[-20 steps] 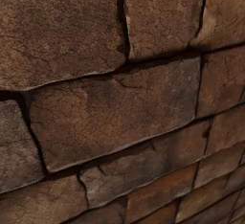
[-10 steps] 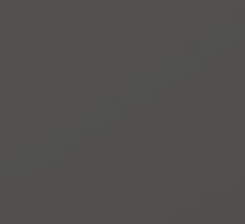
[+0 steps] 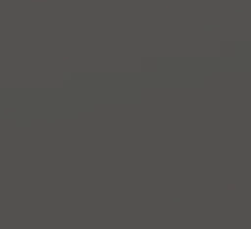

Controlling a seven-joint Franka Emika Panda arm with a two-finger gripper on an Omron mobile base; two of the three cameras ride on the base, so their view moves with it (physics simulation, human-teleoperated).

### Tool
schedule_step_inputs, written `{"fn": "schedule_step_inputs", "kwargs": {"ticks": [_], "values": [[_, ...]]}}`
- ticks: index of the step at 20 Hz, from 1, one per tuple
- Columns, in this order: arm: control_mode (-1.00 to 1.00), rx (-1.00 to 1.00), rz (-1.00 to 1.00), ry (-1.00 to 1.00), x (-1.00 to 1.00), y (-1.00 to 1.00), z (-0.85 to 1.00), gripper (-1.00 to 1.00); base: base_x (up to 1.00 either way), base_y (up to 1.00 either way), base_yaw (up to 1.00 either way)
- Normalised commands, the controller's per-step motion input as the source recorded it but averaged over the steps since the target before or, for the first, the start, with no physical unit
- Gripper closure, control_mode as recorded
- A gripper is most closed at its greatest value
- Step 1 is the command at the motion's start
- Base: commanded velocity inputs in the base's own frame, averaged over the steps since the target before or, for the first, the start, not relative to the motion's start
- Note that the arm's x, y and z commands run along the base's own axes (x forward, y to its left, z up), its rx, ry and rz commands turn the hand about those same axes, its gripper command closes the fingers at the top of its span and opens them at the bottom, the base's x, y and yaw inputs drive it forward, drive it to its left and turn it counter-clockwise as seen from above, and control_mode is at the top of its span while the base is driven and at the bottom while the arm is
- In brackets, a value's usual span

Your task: Transport the steak and corn to the fridge. Place the steak on the rack containing meat and place the corn on the rack containing the vegetable, ensuring meats and vegetables are on different racks.

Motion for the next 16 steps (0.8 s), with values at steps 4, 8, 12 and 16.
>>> {"fn": "schedule_step_inputs", "kwargs": {"ticks": [4, 8, 12, 16], "values": [[1.00, 0.00, 0.00, 0.00, 0.00, 0.00, 0.00, -1.00, 0.13, -1.00, 0.20], [1.00, 0.00, 0.00, 0.00, 0.00, 0.00, 0.00, -1.00, -0.09, -1.00, 0.04], [1.00, 0.00, 0.00, 0.00, 0.00, 0.00, 0.00, -1.00, 0.03, -1.00, 0.03], [1.00, 0.00, 0.00, 0.00, 0.00, 0.00, 0.00, -1.00, 0.66, -0.97, 0.21]]}}
